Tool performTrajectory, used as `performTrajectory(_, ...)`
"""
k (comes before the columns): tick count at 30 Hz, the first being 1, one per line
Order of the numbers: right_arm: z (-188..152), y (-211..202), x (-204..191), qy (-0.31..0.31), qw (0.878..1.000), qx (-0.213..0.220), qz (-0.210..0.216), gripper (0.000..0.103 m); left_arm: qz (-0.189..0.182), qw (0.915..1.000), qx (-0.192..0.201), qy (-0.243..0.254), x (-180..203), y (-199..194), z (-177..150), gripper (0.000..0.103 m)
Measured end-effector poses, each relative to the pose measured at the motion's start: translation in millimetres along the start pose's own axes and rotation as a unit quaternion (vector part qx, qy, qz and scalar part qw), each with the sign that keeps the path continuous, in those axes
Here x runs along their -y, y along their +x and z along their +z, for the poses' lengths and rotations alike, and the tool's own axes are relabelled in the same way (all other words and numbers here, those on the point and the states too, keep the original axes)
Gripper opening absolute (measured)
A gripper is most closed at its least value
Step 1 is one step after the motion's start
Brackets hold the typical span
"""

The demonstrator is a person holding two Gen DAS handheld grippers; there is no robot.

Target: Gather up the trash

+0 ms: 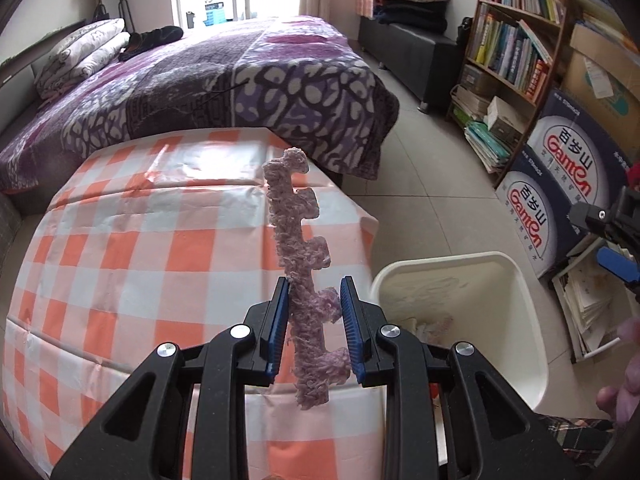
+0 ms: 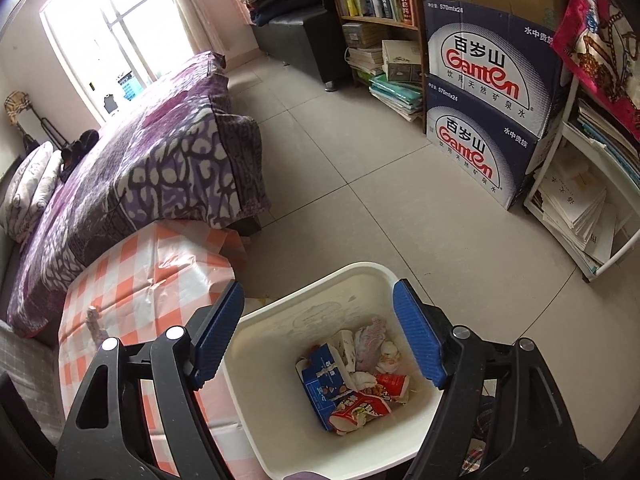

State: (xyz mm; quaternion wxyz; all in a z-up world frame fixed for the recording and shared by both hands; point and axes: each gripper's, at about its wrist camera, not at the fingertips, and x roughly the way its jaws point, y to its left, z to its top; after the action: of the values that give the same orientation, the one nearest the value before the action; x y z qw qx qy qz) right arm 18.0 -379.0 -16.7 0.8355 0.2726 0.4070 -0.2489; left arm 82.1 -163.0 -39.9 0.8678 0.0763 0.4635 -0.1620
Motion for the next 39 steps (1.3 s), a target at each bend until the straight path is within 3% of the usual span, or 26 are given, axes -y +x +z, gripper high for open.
performTrajectory(9,13.7,-8.2,48.3,0.056,0.998,0.015,-0.007,0.083,-0.104,0.9939,-0.038,-0.005,69.4,10.1,1.1,0.03)
performTrajectory(12,15.3,-11.3,54.2,0.064,0.998,0.02,-0.014,0.086,-0.123,0.9917,-0.035,0.001,83.0,1.1,3.5,0.057)
performTrajectory(14,14.8,-17.4,53.5,0.059,0.998,0.029,-0.019,0.087,-0.125,0.9919,-0.021,0.01,86.9,-10.3,4.9,0.062)
performTrajectory(16,10.4,-28.0,51.0,0.046,0.998,0.045,-0.023,0.091,-0.117,0.9929,-0.007,0.022,88.1,-21.4,5.1,0.073)
performTrajectory(22,-17.2,-49.6,44.5,0.012,0.997,0.068,-0.032,0.096,-0.06,0.9968,0.04,0.035,68.9,-50.4,-5.0,0.086)
performTrajectory(27,-52.2,-55.9,31.6,-0.022,0.995,0.082,-0.044,0.096,-0.003,0.9964,0.082,0.022,39.5,-67.2,-24.0,0.092)
performTrajectory(32,-75.0,-54.4,16.7,-0.053,0.993,0.094,-0.044,0.096,0.058,0.9903,0.126,-0.005,5.3,-79.4,-40.4,0.095)
performTrajectory(39,-99.7,-64.6,-12.9,-0.122,0.976,0.177,-0.042,0.096,0.081,0.987,0.134,-0.036,-30.2,-77.9,-52.1,0.095)
